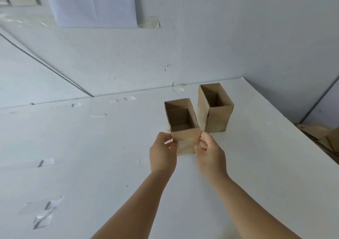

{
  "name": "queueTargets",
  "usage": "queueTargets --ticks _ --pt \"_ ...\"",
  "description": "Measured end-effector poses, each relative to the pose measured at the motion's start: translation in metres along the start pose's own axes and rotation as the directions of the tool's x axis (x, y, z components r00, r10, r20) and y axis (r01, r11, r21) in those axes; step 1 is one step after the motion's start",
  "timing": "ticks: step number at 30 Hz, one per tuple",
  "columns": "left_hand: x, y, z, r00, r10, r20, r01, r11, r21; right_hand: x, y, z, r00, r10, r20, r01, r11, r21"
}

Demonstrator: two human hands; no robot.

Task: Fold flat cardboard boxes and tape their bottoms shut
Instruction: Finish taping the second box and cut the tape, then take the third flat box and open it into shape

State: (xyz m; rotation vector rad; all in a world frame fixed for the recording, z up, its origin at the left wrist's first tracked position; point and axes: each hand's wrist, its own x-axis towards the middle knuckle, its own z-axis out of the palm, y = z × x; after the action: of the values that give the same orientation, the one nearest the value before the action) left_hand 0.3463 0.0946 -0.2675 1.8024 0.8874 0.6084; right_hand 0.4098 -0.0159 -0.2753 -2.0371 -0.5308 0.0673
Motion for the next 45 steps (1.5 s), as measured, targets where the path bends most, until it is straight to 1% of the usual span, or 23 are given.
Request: queueTargets --ticks 4,8,12,16,23,25,28,32,35,37,41,45 --pt "0.018 -0.008 0.017 1.0 -0.022 -0.021 0.022 1.0 -0.002 0.019 0.015 0.008 0.998 0.043 0.055 -0.045 0.999 0.029" --pt "0.037 -0.003 0.027 1.0 -0.005 -0.025 0.005 1.0 0.017 0.036 0.024 0.013 0.996 0.036 0.087 -0.039 0.999 0.033" --pt "0.051 0.0 0.032 1.0 0.011 0.023 -0.013 0.997 0.074 0.054 0.027 0.015 0.992 0.052 0.118 -0.055 0.998 0.016" --pt "0.053 0.001 0.036 0.995 -0.005 0.104 -0.005 0.995 0.103 0.062 0.029 0.014 0.991 0.062 0.12 -0.063 0.998 0.0" --pt "0.05 0.0 0.033 0.978 0.035 0.204 -0.085 0.967 0.241 0.056 0.023 0.012 0.99 0.051 0.134 -0.051 0.999 -0.008" --pt "0.046 0.0 0.029 0.972 0.05 0.229 -0.123 0.939 0.321 0.053 0.02 0.009 0.989 0.055 0.138 -0.048 0.998 -0.052" --pt "0.037 -0.001 0.02 0.96 0.037 0.278 -0.17 0.866 0.471 0.043 0.016 0.003 0.985 0.076 0.154 -0.05 0.985 -0.168" --pt "0.015 -0.005 -0.003 0.935 0.063 0.349 -0.28 0.735 0.618 0.022 0.007 -0.003 0.969 0.052 0.242 0.037 0.937 -0.348" --pt "-0.006 -0.01 -0.026 0.91 0.125 0.396 -0.382 0.624 0.681 0.002 0.0 -0.003 0.941 0.016 0.337 0.152 0.873 -0.464" --pt "-0.02 -0.016 -0.045 0.902 0.142 0.407 -0.41 0.573 0.71 -0.013 -0.009 0.0 0.917 -0.003 0.398 0.225 0.829 -0.512" --pt "-0.052 -0.032 -0.092 0.915 0.119 0.386 -0.388 0.528 0.755 -0.05 -0.033 0.017 0.869 -0.126 0.479 0.404 0.739 -0.539" --pt "-0.091 -0.052 -0.155 0.934 0.131 0.331 -0.35 0.51 0.786 -0.102 -0.066 0.046 0.806 -0.154 0.571 0.498 0.698 -0.515"
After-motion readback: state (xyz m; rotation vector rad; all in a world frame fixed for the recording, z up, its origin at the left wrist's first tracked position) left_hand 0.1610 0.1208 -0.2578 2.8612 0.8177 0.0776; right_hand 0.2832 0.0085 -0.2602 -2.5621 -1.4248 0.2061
